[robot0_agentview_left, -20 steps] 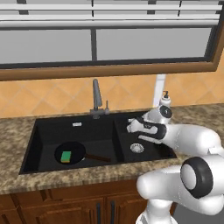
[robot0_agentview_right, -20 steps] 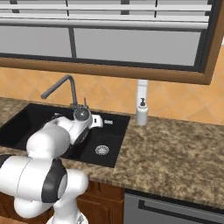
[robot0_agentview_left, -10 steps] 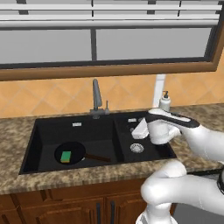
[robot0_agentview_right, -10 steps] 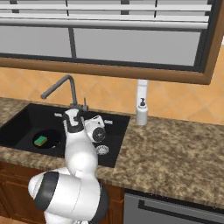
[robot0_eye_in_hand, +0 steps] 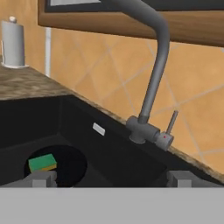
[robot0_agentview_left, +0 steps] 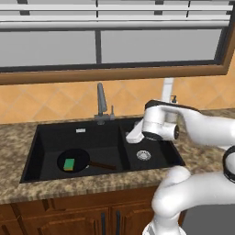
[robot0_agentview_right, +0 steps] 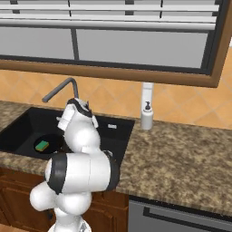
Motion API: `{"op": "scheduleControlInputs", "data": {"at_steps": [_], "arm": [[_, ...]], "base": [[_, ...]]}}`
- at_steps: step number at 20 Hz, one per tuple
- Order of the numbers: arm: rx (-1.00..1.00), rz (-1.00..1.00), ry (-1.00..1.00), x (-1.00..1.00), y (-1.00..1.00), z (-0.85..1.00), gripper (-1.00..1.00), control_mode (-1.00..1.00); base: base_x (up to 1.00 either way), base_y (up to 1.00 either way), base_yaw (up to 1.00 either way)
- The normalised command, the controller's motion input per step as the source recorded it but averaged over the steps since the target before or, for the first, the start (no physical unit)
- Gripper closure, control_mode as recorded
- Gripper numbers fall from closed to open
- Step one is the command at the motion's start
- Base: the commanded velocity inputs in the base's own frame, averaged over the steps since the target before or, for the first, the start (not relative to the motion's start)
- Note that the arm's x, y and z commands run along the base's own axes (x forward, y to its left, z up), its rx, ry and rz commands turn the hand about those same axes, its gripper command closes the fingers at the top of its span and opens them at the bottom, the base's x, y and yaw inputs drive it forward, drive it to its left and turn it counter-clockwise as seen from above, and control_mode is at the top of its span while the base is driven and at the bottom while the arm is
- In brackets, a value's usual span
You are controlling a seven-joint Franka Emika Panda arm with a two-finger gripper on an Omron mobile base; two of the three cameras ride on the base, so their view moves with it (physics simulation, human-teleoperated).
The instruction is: Pick the pan and sponge and place them into the sink. Then turn on the water.
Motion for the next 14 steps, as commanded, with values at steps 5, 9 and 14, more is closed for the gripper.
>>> {"op": "scheduleControlInputs", "data": {"at_steps": [5,9,14], "arm": [[0.00,0.00,0.10,0.24,0.00,0.02,-1.00,-1.00],[0.00,0.00,0.08,0.23,0.00,0.00,-1.00,-1.00],[0.03,0.00,0.02,0.05,-0.09,0.07,-1.00,-1.00]], "base": [[0.00,0.00,0.00],[0.00,0.00,0.00],[0.00,0.00,0.00]]}}
